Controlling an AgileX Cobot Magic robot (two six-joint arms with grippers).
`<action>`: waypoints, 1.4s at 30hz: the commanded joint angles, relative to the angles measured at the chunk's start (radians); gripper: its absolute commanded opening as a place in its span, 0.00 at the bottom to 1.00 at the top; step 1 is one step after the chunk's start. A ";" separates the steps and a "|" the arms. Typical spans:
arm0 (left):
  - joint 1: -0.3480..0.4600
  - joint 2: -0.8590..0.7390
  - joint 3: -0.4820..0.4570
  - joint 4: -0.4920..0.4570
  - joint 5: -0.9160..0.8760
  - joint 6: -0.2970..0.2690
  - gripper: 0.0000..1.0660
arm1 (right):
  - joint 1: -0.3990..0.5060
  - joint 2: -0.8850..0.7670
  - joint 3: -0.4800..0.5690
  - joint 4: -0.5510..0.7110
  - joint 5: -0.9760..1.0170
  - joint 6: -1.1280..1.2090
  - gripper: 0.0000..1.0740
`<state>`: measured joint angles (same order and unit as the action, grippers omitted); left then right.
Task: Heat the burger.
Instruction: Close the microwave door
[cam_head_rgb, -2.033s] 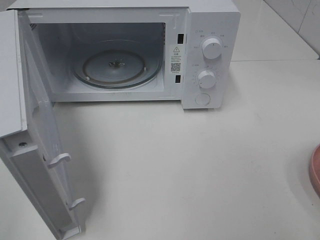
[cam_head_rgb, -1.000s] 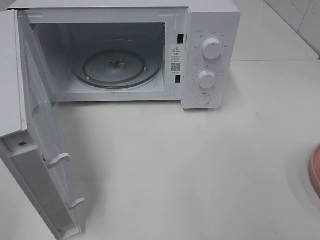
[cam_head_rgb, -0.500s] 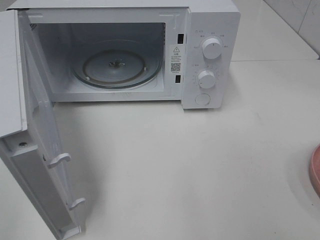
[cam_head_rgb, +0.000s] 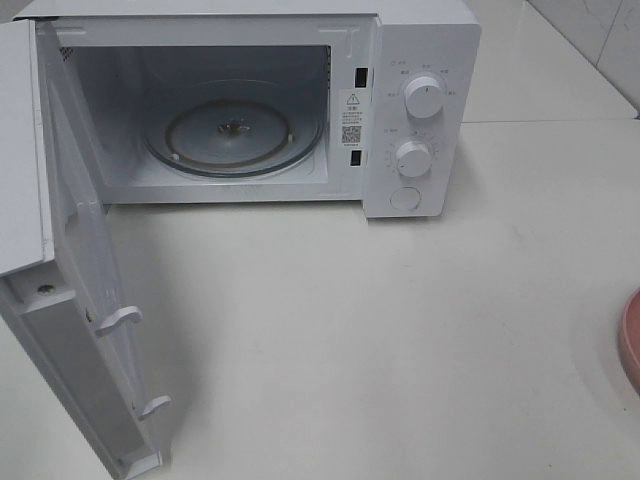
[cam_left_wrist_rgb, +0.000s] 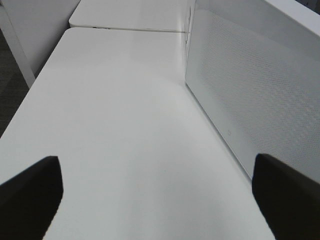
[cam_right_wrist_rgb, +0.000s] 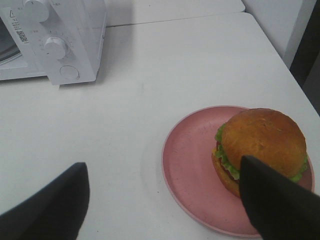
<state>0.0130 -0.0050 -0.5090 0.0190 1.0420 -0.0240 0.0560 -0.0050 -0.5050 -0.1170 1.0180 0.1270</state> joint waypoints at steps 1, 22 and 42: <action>0.001 -0.019 0.003 -0.009 -0.004 0.000 0.92 | -0.004 -0.025 0.002 -0.002 -0.012 -0.015 0.71; 0.001 0.094 -0.030 -0.037 -0.128 0.024 0.91 | -0.004 -0.025 0.002 -0.002 -0.012 -0.015 0.71; 0.001 0.515 0.119 -0.033 -0.767 0.024 0.00 | -0.004 -0.025 0.002 -0.002 -0.012 -0.015 0.71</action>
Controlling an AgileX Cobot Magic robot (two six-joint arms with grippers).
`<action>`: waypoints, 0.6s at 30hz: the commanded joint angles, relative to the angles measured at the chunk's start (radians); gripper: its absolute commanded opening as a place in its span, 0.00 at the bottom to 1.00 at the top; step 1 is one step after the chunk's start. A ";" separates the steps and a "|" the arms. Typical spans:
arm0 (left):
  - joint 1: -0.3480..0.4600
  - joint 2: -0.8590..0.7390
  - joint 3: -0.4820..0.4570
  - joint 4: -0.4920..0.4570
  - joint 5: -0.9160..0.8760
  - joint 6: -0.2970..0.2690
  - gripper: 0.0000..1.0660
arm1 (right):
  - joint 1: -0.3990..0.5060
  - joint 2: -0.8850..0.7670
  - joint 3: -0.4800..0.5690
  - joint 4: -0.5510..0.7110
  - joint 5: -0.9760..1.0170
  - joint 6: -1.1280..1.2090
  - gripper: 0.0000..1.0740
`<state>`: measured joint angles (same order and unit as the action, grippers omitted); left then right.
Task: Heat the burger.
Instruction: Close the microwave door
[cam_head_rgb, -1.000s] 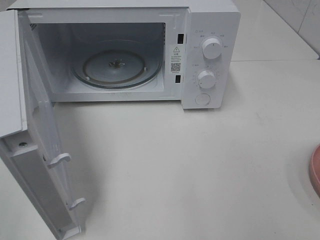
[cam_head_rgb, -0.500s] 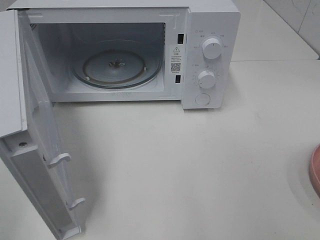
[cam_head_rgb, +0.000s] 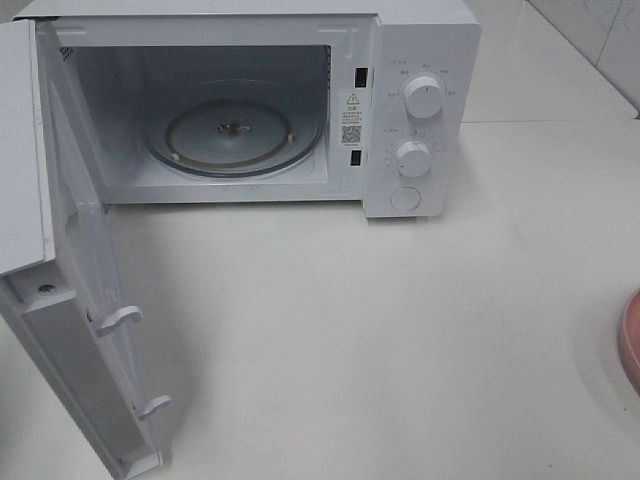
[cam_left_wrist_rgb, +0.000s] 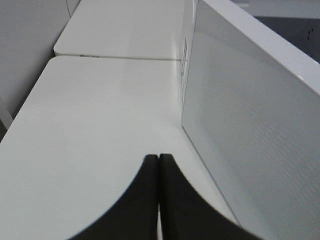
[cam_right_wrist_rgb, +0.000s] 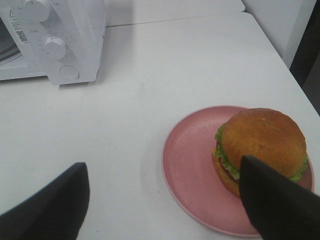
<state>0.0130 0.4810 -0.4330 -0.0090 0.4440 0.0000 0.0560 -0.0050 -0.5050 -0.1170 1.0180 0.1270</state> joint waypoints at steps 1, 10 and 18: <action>0.001 0.043 0.064 -0.005 -0.236 0.000 0.00 | -0.004 -0.025 0.002 -0.002 -0.012 -0.015 0.71; -0.002 0.264 0.240 0.009 -0.813 -0.015 0.00 | -0.004 -0.025 0.002 -0.002 -0.012 -0.015 0.71; -0.002 0.471 0.261 0.228 -1.042 -0.180 0.00 | -0.004 -0.025 0.002 -0.002 -0.012 -0.015 0.71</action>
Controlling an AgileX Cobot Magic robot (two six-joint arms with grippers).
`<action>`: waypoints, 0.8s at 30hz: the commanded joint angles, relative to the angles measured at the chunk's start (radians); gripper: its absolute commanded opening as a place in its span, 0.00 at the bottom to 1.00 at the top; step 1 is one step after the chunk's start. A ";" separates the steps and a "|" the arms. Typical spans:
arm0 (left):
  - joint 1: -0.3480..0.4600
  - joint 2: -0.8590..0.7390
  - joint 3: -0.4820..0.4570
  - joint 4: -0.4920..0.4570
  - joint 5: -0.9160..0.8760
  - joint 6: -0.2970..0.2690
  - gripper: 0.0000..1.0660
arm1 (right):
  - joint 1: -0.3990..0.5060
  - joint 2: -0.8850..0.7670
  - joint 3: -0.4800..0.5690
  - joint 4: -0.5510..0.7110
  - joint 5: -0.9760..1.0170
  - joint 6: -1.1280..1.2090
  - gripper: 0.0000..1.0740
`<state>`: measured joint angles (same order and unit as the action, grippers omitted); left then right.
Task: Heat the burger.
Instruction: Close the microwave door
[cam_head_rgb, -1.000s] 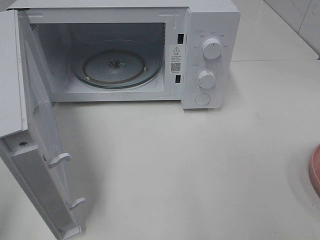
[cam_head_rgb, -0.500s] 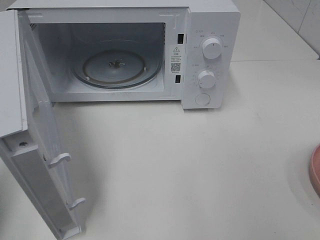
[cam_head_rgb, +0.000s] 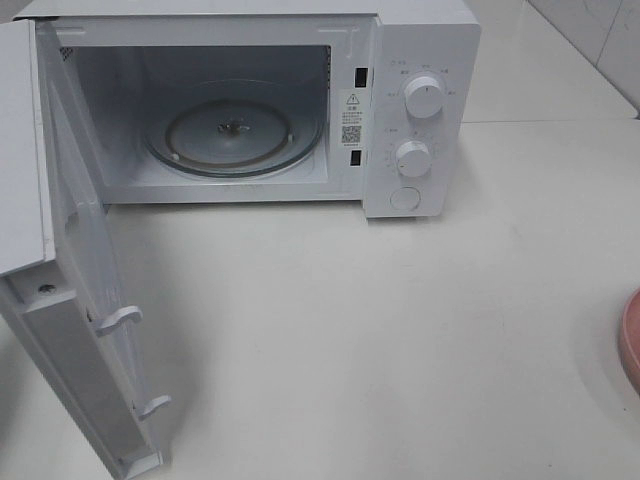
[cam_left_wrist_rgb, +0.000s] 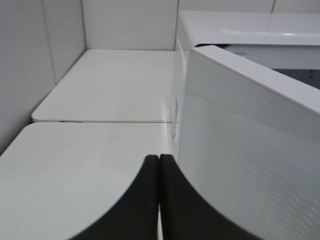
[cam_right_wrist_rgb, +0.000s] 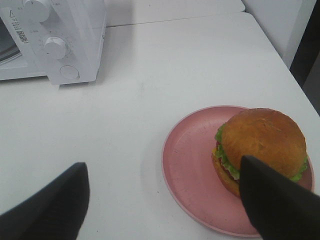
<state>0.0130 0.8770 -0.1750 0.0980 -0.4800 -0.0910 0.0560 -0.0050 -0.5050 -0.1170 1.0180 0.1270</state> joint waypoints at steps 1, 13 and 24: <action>-0.002 0.137 0.003 0.215 -0.172 -0.136 0.00 | -0.004 -0.025 0.002 -0.002 -0.012 -0.015 0.71; -0.002 0.426 -0.034 0.474 -0.398 -0.336 0.00 | -0.004 -0.025 0.002 -0.002 -0.012 -0.015 0.71; -0.155 0.548 -0.105 0.438 -0.424 -0.285 0.00 | -0.004 -0.025 0.002 -0.002 -0.012 -0.015 0.71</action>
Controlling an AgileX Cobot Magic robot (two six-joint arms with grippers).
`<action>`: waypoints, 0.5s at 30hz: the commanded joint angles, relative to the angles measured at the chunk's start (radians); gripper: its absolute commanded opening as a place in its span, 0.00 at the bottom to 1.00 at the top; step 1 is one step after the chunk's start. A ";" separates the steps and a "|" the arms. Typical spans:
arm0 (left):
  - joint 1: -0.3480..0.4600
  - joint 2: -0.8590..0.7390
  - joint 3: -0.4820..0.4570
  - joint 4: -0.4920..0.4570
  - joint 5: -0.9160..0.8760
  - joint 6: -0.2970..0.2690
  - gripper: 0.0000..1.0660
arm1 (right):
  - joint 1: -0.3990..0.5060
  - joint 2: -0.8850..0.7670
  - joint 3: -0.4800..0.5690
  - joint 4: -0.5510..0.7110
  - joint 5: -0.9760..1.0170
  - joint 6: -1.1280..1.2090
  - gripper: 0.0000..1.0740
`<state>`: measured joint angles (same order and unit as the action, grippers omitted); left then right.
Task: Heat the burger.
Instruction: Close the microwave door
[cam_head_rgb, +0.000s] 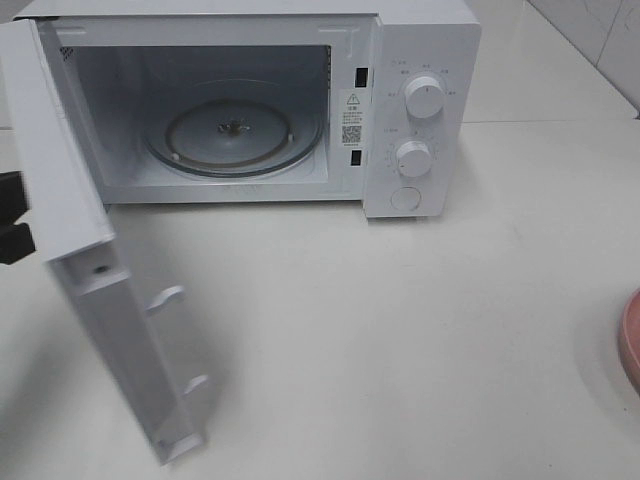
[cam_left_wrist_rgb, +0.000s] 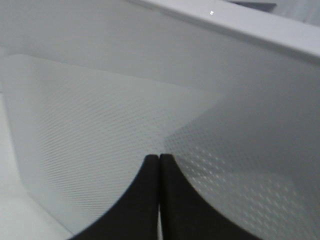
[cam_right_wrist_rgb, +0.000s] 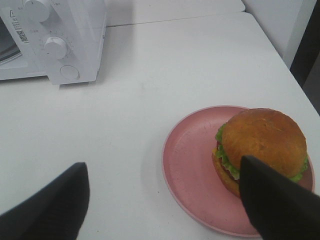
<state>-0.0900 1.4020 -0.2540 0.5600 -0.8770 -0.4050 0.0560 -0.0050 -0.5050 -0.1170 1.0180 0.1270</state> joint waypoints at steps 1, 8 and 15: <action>-0.082 0.038 -0.039 -0.068 -0.027 0.054 0.00 | -0.004 -0.025 0.002 -0.002 -0.012 -0.015 0.71; -0.179 0.081 -0.092 -0.132 -0.024 0.089 0.00 | -0.004 -0.025 0.002 -0.002 -0.012 -0.015 0.71; -0.287 0.165 -0.168 -0.230 -0.023 0.093 0.00 | -0.004 -0.025 0.002 -0.002 -0.012 -0.015 0.71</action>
<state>-0.3540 1.5550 -0.3980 0.3560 -0.8920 -0.3150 0.0560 -0.0050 -0.5050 -0.1170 1.0180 0.1270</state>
